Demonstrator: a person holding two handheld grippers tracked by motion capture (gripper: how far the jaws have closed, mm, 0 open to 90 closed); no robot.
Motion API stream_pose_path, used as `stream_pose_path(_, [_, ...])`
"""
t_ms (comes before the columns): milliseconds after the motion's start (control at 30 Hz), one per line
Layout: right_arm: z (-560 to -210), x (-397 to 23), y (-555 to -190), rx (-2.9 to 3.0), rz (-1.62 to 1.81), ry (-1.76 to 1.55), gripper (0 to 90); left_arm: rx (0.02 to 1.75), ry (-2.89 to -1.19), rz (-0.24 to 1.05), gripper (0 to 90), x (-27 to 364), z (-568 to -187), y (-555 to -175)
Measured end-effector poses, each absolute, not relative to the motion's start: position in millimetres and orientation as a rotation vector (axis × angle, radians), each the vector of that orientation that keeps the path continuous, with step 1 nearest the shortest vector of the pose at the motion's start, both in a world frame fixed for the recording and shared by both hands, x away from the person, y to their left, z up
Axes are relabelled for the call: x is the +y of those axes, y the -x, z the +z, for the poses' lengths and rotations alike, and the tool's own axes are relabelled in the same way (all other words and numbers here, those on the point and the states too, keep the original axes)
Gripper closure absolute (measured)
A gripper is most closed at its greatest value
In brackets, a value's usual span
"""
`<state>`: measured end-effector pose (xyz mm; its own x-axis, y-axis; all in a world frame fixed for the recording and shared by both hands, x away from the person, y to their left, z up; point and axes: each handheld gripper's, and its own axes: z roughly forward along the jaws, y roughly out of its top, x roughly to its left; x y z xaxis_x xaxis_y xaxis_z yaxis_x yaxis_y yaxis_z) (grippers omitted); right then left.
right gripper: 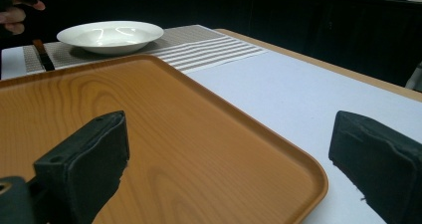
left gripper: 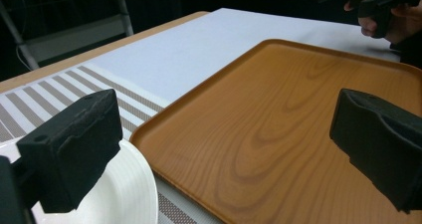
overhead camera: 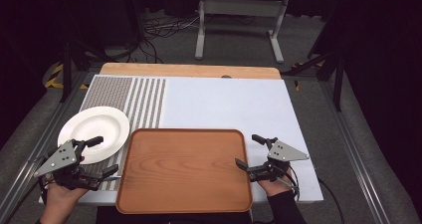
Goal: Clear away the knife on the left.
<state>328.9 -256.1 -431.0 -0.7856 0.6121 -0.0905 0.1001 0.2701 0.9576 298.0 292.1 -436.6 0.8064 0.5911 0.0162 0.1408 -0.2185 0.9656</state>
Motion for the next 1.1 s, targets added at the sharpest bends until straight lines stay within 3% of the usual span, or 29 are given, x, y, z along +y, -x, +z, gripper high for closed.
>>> stream_pose_path(1100, [-431.5, -253.4, -328.2, 2.125, 1.539, -0.615, 3.8, 0.478, -2.256, 0.354, 7.1, 305.5, -397.0, -303.7])
